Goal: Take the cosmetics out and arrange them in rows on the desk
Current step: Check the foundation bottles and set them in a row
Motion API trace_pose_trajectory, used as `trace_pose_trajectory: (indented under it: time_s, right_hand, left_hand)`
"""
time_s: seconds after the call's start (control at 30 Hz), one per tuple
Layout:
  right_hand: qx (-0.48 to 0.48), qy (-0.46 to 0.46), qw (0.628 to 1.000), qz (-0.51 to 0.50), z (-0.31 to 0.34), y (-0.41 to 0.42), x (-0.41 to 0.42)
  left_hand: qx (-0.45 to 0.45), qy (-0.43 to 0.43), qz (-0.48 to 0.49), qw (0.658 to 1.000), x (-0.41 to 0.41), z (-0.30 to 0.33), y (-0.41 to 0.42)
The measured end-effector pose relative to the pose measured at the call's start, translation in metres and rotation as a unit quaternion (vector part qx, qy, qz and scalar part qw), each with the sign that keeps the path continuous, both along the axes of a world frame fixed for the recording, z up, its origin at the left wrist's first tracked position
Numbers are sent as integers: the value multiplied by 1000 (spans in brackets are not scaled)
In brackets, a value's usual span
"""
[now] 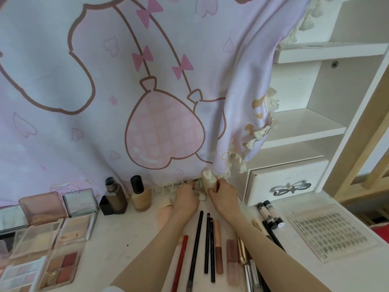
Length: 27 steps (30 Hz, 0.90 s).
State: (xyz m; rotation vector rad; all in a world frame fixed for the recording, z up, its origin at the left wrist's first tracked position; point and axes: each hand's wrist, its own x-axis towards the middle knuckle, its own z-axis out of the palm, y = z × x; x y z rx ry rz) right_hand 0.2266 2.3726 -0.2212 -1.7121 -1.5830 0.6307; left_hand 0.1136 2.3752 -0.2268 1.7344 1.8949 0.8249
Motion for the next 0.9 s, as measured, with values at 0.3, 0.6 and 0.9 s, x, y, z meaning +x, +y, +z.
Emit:
trace_pose_trajectory:
  time_s: [0.3, 0.6, 0.9]
  right_hand:
    - [-2, 1, 1000, 17, 12, -21, 5]
    - [56, 24, 994, 90, 25, -51, -35]
    - [-2, -156, 972, 174, 16, -34, -123]
  left_hand:
    - [12, 72, -24, 997, -7, 10, -10]
    - [241, 68, 14, 968, -65, 41, -70]
    - [170, 253, -86, 949, -145, 76, -57]
